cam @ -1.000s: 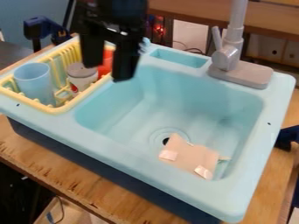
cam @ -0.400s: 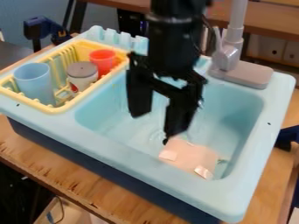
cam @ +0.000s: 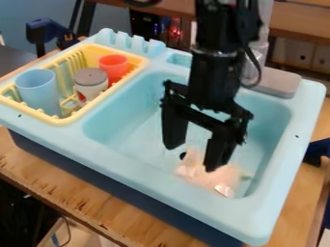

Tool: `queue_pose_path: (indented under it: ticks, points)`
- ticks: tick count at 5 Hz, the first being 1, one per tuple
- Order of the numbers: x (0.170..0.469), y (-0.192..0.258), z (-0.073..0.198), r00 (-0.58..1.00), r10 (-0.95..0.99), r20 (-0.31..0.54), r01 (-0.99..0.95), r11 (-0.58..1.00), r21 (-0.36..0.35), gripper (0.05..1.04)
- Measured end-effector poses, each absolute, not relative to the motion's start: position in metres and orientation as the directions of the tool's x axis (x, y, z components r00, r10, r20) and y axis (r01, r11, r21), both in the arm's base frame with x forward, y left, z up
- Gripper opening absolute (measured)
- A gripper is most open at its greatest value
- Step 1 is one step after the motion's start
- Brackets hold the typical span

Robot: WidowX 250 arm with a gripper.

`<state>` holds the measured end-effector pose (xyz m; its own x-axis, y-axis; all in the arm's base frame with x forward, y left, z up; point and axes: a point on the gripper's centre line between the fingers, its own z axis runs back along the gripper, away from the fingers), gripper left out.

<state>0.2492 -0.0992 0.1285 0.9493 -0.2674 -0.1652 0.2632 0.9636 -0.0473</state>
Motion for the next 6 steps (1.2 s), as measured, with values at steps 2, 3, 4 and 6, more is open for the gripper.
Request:
queue_pose_path:
  ticks: [2,3,4,6]
  points:
    - [0.258,-0.104,0.112,0.970,-0.223,-0.098,0.219,0.975,-0.046,1.002]
    - [0.262,-0.105,0.107,0.974,-0.204,-0.094,0.201,0.979,-0.043,1.002]
    - [0.259,-0.105,0.095,0.972,-0.200,-0.123,0.196,0.980,-0.040,1.002]
    - [0.258,-0.113,0.083,0.949,-0.237,-0.210,0.235,0.971,-0.034,1.002]
